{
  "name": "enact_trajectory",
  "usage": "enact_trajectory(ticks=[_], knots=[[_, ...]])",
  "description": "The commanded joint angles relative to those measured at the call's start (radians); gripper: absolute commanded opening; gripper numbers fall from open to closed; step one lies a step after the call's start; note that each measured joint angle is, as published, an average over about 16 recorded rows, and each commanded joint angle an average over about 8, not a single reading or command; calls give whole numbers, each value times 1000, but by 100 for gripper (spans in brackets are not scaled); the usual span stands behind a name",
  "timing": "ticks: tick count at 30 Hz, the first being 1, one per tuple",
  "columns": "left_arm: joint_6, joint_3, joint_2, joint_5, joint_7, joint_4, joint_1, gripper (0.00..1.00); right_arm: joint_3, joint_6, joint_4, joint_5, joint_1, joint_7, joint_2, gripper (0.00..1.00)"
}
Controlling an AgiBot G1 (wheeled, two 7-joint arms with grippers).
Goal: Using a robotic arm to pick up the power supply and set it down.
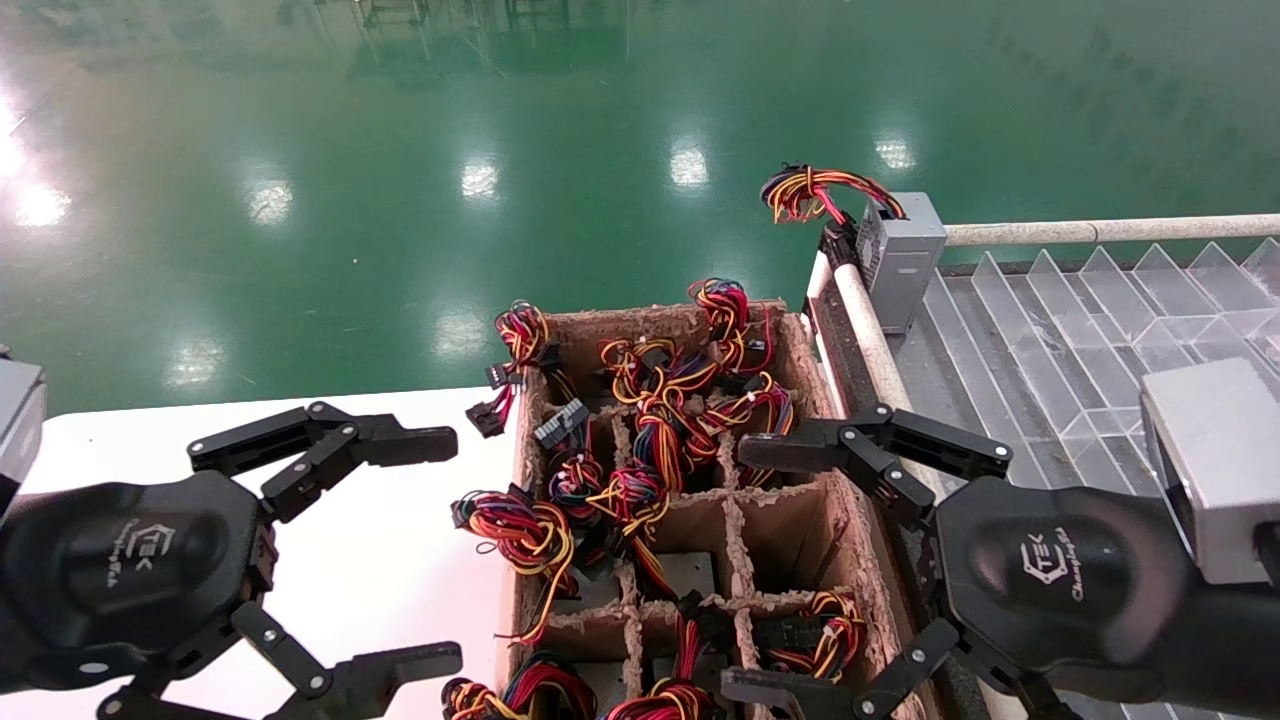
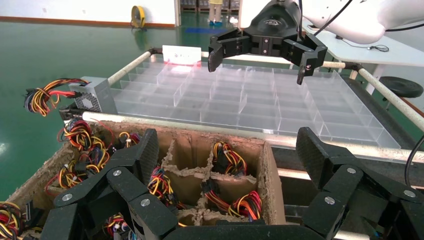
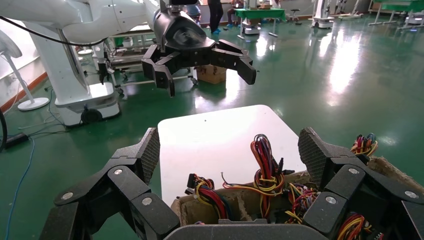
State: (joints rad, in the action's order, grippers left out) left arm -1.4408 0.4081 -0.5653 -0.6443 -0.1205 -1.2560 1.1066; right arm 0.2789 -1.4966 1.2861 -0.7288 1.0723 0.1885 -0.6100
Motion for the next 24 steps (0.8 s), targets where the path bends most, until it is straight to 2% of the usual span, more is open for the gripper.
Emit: enact_trajectory(ticks=[1, 24], knots=[[0, 0, 0, 0, 0, 0, 0, 100, 0, 0, -1, 0, 1, 0, 0, 100], [0, 0, 0, 0, 0, 0, 0, 100, 1, 2, -3, -2, 2, -1, -1, 100]])
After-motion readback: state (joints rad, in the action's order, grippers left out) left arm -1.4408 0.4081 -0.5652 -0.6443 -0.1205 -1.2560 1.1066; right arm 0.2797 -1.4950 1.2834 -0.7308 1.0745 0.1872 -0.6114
